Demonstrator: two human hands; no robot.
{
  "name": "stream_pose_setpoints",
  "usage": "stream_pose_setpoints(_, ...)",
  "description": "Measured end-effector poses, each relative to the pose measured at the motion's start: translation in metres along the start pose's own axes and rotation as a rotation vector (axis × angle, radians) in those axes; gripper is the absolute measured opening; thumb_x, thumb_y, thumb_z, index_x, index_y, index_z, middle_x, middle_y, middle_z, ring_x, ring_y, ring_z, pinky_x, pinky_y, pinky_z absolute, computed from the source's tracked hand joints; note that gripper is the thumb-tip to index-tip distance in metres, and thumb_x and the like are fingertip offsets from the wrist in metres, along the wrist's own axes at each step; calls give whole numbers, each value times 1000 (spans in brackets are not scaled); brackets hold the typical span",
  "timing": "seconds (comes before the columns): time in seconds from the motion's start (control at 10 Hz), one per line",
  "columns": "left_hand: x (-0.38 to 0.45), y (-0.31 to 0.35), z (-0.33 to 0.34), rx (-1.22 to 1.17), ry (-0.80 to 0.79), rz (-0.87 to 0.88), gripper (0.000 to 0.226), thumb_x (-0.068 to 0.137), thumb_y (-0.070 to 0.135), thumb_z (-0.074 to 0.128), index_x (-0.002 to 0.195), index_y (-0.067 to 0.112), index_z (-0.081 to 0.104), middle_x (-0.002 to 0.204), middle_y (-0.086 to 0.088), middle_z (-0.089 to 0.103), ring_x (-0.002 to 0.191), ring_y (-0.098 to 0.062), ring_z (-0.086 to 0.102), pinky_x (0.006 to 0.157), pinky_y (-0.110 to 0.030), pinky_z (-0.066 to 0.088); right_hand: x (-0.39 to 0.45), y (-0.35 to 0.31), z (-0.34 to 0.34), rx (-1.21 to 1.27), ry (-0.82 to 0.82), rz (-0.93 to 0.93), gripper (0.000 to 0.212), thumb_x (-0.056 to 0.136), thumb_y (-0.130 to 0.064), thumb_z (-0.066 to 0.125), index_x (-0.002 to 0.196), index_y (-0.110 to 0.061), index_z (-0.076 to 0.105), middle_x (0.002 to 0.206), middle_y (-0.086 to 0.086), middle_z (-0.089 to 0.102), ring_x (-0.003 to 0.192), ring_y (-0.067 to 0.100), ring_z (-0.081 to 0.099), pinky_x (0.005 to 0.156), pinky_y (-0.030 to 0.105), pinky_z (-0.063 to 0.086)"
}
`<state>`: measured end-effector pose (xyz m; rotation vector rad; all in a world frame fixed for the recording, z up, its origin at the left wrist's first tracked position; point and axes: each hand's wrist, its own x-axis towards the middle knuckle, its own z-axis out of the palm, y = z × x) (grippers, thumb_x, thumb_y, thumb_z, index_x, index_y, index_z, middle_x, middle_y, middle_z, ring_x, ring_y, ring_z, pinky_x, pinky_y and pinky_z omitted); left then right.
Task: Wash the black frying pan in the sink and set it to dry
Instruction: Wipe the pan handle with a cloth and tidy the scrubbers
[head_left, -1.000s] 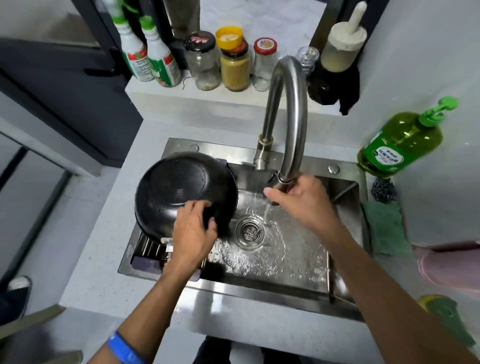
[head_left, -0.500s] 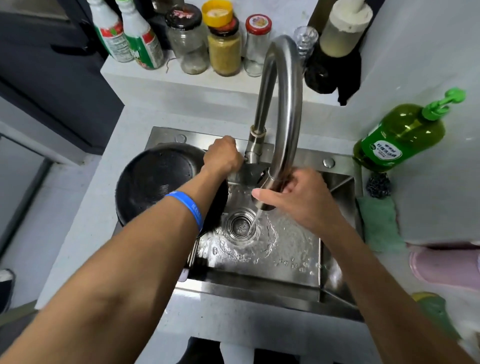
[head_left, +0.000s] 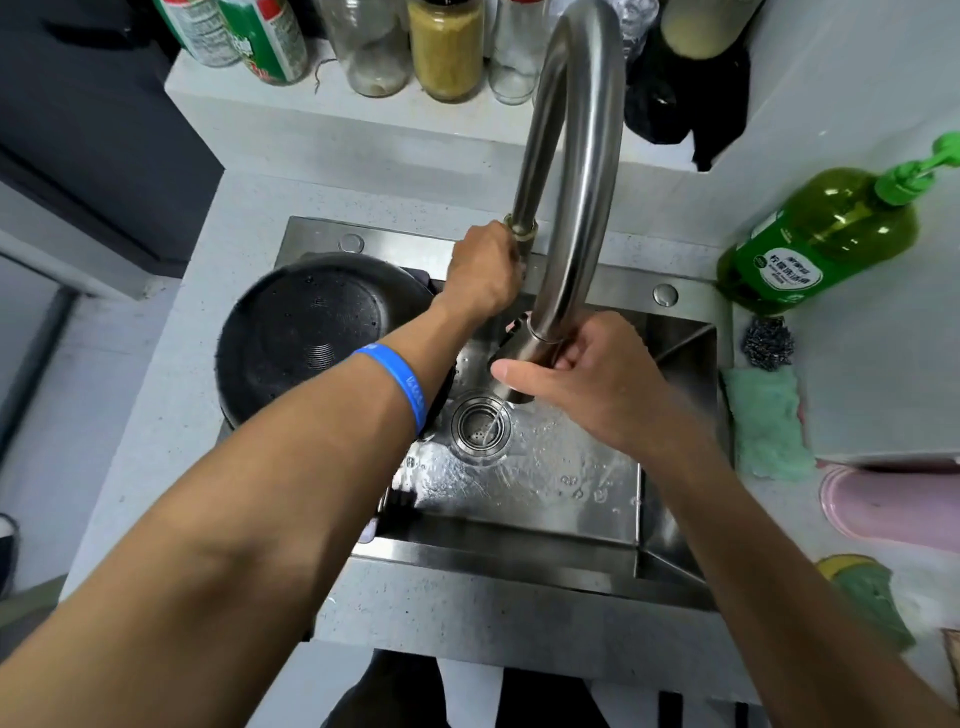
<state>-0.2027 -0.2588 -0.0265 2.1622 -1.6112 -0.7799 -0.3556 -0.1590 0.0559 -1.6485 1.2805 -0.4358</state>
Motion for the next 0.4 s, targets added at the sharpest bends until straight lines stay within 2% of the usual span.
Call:
stream_pose_setpoints(0.1,-7,2,-2,-113,1,-17,13,87,22,62,76,15,59,77,0,63,74,-22,61,68,-27,44,0,-2,4,19,2,-10,25,75,-34,85,70,-17,66,62,-5,70,53,7,55,60,35,51)
stream_pose_setpoints(0.2,-20,-6,-7,-209,-17,-33,8,89,18,61,83,13,60,83,0,63,77,-20,59,74,-25,45,-2,-6,4,40,0,-25,23,77,-30,84,72,-15,67,63,-7,71,52,2,55,58,28,47)
stream_pose_setpoints(0.3,-58,-35,-32,-321,-33,-29,14,84,21,68,98,21,67,92,0,71,89,-19,67,90,-33,52,-6,-10,6,37,-6,17,19,80,-24,83,81,-14,67,51,-16,60,46,-1,48,56,19,40)
stream_pose_setpoints(0.4,-102,-63,-66,-394,20,8,16,84,18,71,97,26,69,89,3,71,85,-14,65,92,-40,53,-24,-11,-1,-38,8,48,34,79,-31,83,107,-21,65,61,-11,62,53,5,53,59,28,48)
